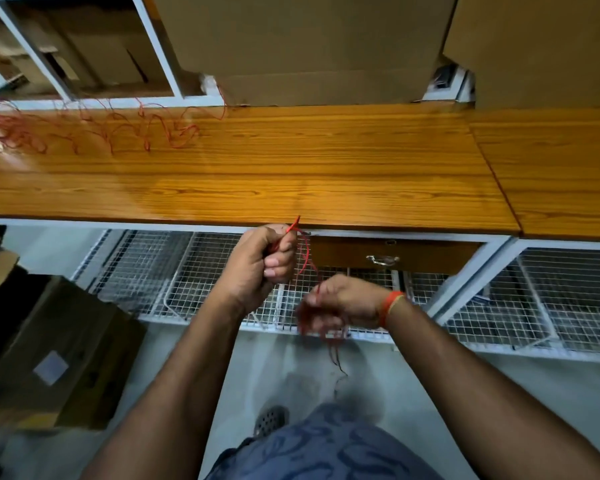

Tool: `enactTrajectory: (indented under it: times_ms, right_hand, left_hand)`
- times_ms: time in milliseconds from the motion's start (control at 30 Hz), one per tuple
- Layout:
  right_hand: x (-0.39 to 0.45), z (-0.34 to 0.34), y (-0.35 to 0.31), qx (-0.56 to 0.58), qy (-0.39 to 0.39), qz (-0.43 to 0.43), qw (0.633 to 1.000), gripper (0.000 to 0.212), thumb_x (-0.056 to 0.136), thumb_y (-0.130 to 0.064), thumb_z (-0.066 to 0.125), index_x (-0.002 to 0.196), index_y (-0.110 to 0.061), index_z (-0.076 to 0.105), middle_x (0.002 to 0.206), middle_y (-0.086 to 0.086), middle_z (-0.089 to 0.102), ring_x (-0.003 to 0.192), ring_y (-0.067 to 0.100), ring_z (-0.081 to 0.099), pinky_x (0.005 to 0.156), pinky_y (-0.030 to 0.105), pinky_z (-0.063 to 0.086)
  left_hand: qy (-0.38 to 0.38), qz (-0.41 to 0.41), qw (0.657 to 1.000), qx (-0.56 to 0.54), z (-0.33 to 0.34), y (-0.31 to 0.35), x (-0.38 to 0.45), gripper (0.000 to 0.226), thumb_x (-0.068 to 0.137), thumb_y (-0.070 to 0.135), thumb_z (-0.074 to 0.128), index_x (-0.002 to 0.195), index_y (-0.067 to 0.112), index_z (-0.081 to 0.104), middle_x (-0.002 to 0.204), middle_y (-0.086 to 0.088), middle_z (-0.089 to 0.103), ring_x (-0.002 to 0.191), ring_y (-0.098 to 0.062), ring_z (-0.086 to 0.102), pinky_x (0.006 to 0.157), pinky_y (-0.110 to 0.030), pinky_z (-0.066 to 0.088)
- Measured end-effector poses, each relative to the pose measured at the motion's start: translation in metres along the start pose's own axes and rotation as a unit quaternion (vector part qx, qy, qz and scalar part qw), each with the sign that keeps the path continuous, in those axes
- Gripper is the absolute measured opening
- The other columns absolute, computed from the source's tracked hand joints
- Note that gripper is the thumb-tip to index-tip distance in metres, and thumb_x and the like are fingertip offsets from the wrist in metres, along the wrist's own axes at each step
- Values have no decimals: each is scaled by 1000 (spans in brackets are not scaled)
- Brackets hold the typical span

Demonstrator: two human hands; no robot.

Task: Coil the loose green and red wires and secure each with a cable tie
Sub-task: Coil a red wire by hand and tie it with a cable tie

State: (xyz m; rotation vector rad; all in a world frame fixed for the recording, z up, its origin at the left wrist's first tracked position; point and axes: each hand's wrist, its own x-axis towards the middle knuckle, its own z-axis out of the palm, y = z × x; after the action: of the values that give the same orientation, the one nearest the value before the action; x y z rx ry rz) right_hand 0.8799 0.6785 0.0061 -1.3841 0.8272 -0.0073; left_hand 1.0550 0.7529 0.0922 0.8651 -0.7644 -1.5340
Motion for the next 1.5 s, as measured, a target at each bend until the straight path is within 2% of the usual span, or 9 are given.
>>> enactTrajectory:
  times_ms: [67, 133, 200, 367, 567, 967, 1067, 1267, 1500]
  right_hand:
    - [1, -7, 6, -144, 13, 61, 988, 24, 104, -14, 57, 103, 7, 68, 101, 24, 73, 86, 28, 73, 79, 38, 62]
    - [11, -12, 9, -333, 237, 77, 910, 22, 106, -14, 52, 98, -4, 70, 95, 15, 72, 86, 27, 70, 72, 35, 55]
    - [20, -6, 2, -254, 339, -16, 906, 25, 107, -18, 50, 93, -10, 69, 88, 6, 71, 84, 23, 72, 73, 36, 59]
    - [11, 18, -3, -147, 63, -74, 984, 23, 107, -26, 52, 104, -12, 71, 99, 2, 77, 91, 8, 73, 82, 27, 58]
    - [15, 13, 30, 111, 305, -149, 934, 4, 99, -12, 65, 101, -8, 65, 90, 9, 67, 85, 23, 71, 75, 30, 57]
    - [-8, 46, -69, -320, 231, -344, 852, 18, 103, -26, 52, 95, -17, 66, 91, -8, 57, 85, 8, 55, 72, 24, 43]
    - [-5, 50, -79, -369, 269, -290, 841, 15, 104, -26, 51, 96, -19, 61, 92, -6, 55, 85, 12, 53, 69, 28, 40]
    - [6, 49, -63, -293, 176, -28, 939, 39, 99, -35, 65, 132, -22, 52, 99, 3, 69, 87, 16, 67, 77, 37, 56]
    - [37, 59, -72, 75, 176, -250, 949, 72, 92, -23, 62, 157, -27, 31, 153, -5, 49, 140, 4, 45, 112, 22, 39]
  left_hand:
    - [-5, 7, 1000, 29, 0, 5, 3, 26, 87, 15, 40, 65, 17, 53, 47, 9, 32, 39, -2, 24, 41, -21, 11]
    - [-7, 9, 997, 72, 0, 6, 3, 25, 87, 15, 41, 66, 16, 53, 49, 7, 31, 41, -5, 23, 42, -22, 12]
    - [-9, 9, 999, 50, -1, 3, 3, 25, 90, 15, 42, 68, 15, 54, 50, 6, 31, 42, -4, 23, 42, -21, 12]
    - [13, 51, 996, -71, -18, 10, 4, 25, 98, 17, 41, 77, 13, 54, 49, 10, 36, 38, 0, 27, 40, -17, 14]
    - [65, 84, 970, -221, -49, 28, -1, 30, 104, 20, 36, 85, 14, 58, 46, 11, 37, 35, 1, 30, 38, -16, 17]
    - [158, 98, 982, 22, -85, 29, 2, 28, 111, 17, 32, 92, 13, 52, 67, -3, 61, 60, -17, 61, 56, -22, 50]
    - [124, 73, 980, -139, -95, 34, 1, 21, 102, 18, 40, 85, 16, 53, 58, 5, 49, 46, -6, 45, 42, -15, 32]
    - [-57, -3, 956, -289, -118, 45, -8, 20, 98, 19, 45, 80, 17, 53, 53, 11, 31, 43, -5, 23, 43, -22, 18]
    - [-193, -129, 947, -221, -100, 39, -2, 20, 95, 23, 58, 76, 19, 56, 52, 12, 29, 41, -5, 24, 43, -19, 20]
